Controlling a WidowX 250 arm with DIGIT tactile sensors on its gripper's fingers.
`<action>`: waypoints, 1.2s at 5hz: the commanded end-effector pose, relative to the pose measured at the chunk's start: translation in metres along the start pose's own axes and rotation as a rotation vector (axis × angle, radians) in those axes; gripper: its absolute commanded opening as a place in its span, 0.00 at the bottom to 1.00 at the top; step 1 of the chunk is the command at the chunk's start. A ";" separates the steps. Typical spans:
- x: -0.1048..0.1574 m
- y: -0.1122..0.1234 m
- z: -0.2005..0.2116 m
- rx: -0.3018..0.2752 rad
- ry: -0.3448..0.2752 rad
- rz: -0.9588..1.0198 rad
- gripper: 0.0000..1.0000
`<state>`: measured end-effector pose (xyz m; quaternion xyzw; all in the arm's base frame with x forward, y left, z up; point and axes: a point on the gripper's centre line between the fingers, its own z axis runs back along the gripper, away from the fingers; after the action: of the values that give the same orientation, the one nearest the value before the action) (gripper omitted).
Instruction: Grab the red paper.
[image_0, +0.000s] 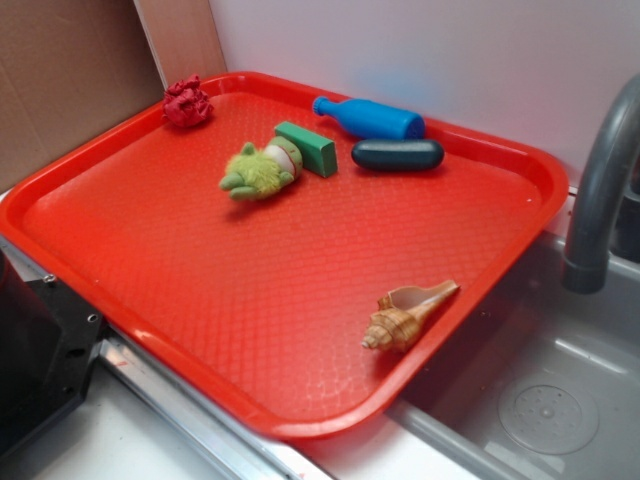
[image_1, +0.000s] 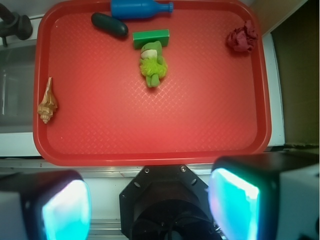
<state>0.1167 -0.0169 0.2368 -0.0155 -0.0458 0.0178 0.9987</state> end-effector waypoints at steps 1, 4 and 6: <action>0.000 0.000 0.000 0.000 0.000 0.000 1.00; 0.077 0.086 -0.089 0.123 -0.199 0.603 1.00; 0.095 0.100 -0.104 0.150 -0.225 0.634 1.00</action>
<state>0.2183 0.0725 0.1292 0.0444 -0.1337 0.3240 0.9355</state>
